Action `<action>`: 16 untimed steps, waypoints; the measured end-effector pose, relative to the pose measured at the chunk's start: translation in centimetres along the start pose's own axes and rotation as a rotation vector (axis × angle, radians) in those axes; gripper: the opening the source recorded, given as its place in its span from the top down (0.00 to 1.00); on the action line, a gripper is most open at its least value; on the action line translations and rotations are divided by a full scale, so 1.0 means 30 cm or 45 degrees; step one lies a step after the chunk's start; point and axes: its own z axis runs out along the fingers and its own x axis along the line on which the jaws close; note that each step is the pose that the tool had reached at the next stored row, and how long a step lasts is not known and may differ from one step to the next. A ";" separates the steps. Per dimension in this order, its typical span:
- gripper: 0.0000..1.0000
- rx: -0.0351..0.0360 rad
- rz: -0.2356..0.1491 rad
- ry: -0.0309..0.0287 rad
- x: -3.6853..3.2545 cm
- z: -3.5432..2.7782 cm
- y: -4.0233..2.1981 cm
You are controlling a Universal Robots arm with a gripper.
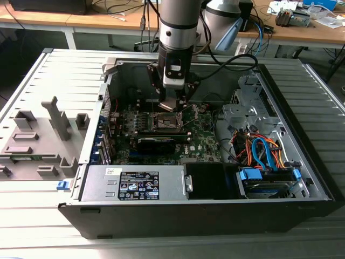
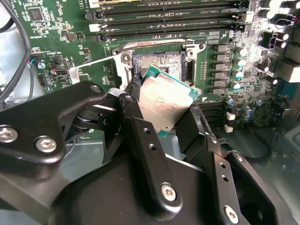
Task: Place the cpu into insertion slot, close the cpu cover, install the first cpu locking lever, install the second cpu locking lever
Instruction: 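Place the cpu into insertion slot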
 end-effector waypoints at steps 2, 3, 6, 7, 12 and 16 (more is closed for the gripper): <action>0.45 -0.0001 0.010 0.0000 0.000 0.000 0.000; 0.45 -0.0003 0.014 0.0001 0.000 0.000 0.000; 0.45 -0.0004 0.025 0.0001 0.000 0.000 0.000; 0.45 -0.0005 0.027 0.0001 0.000 0.000 0.000; 0.45 -0.0007 0.041 0.0001 0.000 0.000 0.000; 0.45 -0.0009 0.054 0.0002 0.000 0.000 0.000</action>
